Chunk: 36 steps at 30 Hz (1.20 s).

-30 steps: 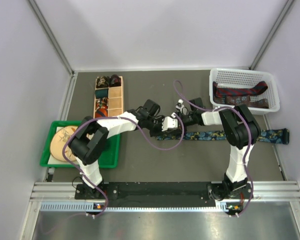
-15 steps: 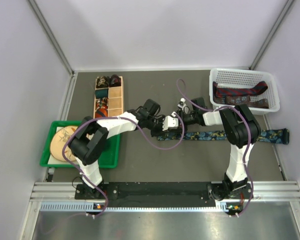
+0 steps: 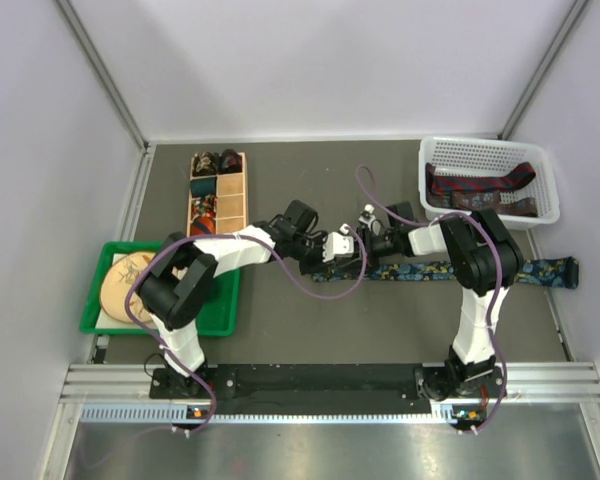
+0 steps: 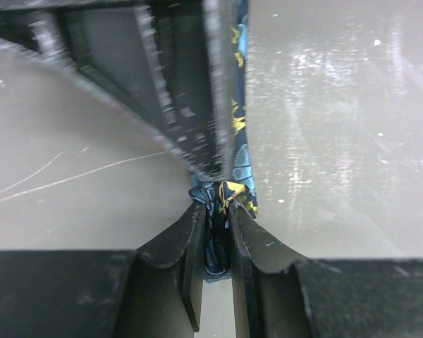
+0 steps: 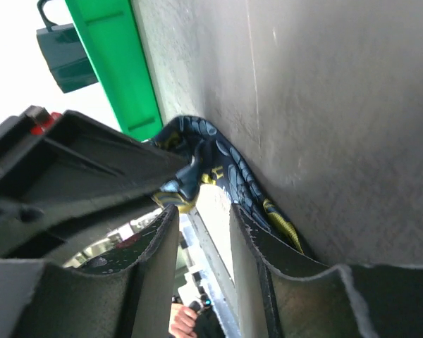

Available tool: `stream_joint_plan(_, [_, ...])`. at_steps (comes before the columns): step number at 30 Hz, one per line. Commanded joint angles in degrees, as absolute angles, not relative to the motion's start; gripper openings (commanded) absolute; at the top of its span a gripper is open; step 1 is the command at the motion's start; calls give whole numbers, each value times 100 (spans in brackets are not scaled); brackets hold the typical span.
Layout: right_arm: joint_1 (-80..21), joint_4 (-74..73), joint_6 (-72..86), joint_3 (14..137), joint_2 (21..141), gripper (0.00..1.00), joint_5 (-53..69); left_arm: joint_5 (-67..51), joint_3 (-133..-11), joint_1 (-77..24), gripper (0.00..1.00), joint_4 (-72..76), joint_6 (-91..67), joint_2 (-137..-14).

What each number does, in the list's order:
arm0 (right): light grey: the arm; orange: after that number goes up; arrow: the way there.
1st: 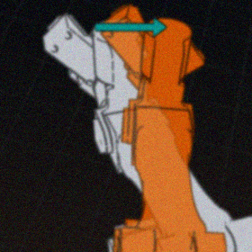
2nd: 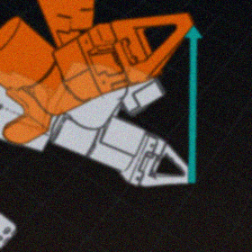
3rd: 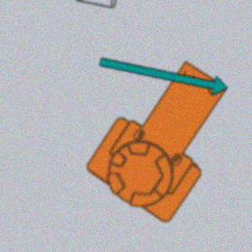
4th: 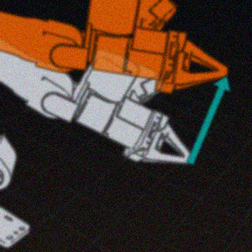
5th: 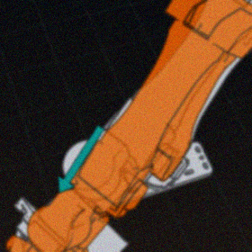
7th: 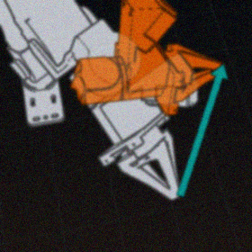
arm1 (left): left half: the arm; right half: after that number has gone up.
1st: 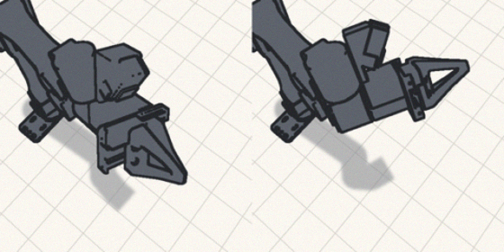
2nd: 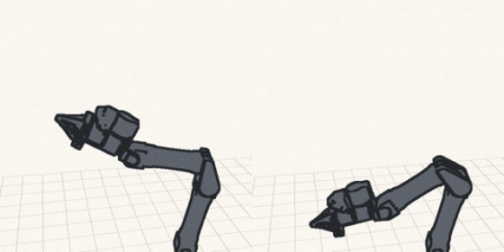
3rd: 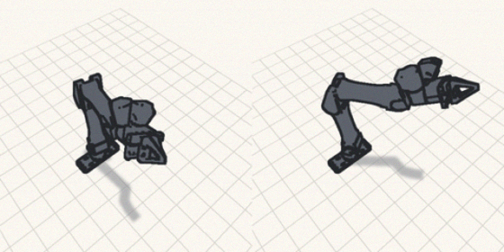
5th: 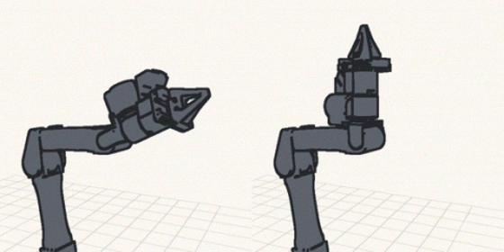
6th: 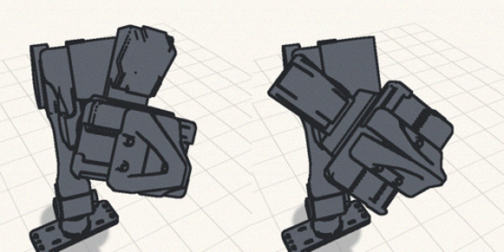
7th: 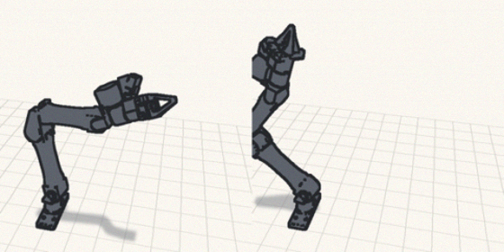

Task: Roll the ties
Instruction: Roll the tie at the center of the board.

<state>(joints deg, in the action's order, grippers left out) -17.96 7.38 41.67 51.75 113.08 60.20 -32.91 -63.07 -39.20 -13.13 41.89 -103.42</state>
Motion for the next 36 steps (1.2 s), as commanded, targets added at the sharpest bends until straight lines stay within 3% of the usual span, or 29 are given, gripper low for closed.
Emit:
stream_joint_plan(1, [-1758, 1229, 4324, 5045, 11127, 35, 6293, -3296, -6275, -3815, 23, -897, 3982, -10134])
stream_joint_plan(36, [-1969, 3384, 6135, 5177, 11892, 31, 6548, -3612, -6302, -3753, 25, -747, 3806, -10151])
